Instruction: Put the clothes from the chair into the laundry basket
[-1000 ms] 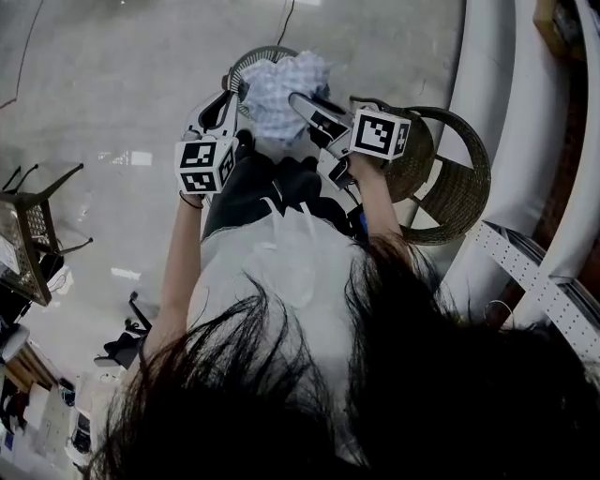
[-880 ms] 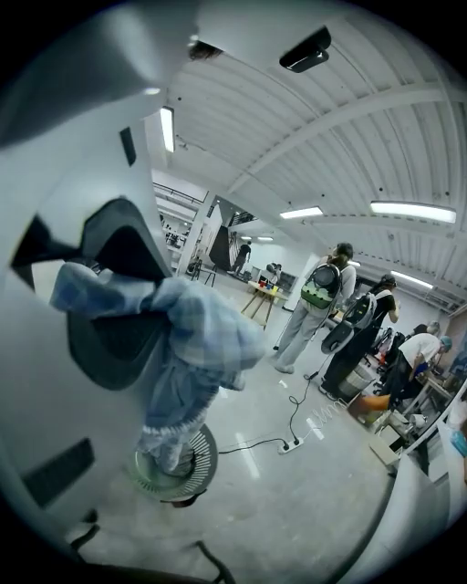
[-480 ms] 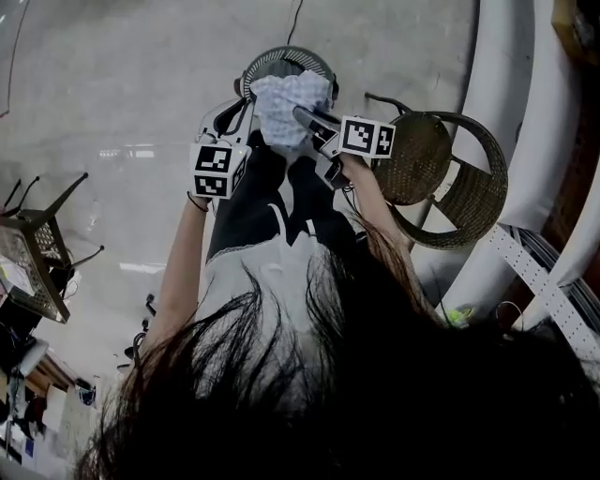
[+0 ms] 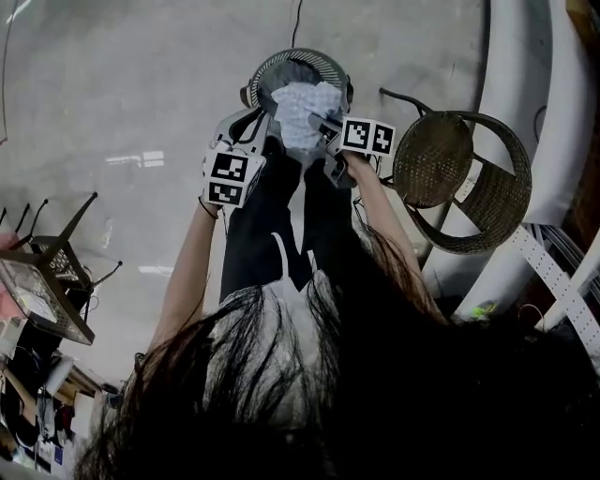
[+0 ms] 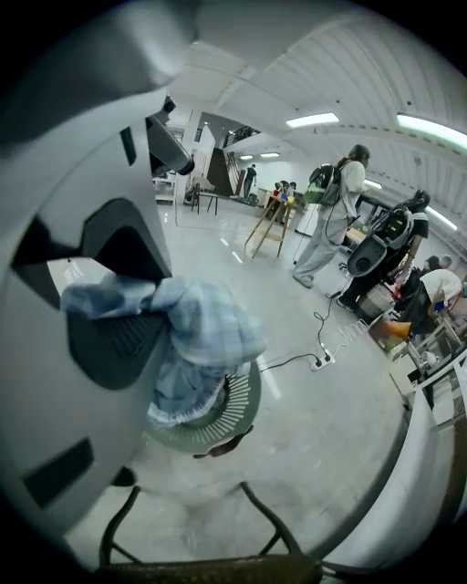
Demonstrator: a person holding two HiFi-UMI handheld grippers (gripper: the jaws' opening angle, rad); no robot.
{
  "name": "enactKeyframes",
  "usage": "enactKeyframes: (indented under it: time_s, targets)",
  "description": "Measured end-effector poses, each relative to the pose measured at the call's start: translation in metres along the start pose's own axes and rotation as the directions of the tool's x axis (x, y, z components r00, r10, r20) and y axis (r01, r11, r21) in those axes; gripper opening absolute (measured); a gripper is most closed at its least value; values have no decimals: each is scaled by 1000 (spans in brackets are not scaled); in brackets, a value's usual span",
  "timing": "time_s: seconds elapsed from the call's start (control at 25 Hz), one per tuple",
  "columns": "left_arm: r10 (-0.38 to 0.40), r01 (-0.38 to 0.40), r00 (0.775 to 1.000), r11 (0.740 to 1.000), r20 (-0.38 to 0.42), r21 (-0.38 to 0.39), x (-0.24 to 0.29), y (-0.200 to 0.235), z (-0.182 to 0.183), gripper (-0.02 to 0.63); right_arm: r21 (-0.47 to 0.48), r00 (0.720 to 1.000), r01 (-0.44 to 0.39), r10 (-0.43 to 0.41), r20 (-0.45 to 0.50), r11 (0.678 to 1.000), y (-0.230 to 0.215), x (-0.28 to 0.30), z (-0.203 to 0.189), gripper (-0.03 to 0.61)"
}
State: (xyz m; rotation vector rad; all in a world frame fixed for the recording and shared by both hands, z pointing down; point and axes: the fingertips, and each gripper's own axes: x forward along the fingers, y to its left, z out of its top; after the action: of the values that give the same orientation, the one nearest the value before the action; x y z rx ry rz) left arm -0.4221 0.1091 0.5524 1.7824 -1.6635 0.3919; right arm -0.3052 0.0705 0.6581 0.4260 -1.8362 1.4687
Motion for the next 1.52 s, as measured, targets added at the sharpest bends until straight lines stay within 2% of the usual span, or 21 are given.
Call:
enactKeyframes:
  time_s: [0.16,0.36,0.6,0.72,0.84,0.96,1.12,1.32,1.52]
  targets:
    - [-27,27,999,1000,-28,7,19,5,-17,42,25,997,72,-71,-19,997,-40,27,-5,98]
    - [-42,43,996,999,-80,7,36,8,-46,43,6,986,157,-157,-51,988,-85,49,-1,98]
    - [-54,53,990,998,-133,-17,41,8,-76,43,32,960,280,-280,-19,959,-128,64,15,103]
    - [-60,58,988,998,-145,-17,44,6,-83,42,-32,941,334,-335,-39,942,-144,67,15,186]
    - [-57,56,988,998,-144,-16,49,8,-84,43,-144,935,335,-347,-72,931,-147,70,15,216]
    - [-49,47,989,999,-139,-17,53,11,-83,43,-180,934,326,-345,-87,928,-148,72,13,216]
    - [-38,34,991,999,-126,-30,53,11,-77,43,-152,948,297,-310,-72,943,-142,71,7,218]
    - [-40,38,992,999,-121,-22,52,8,-73,43,-147,969,247,-247,18,958,-121,65,16,216]
    - [-47,45,993,999,-112,-16,48,2,-66,43,-155,982,166,-148,119,974,-82,46,29,216]
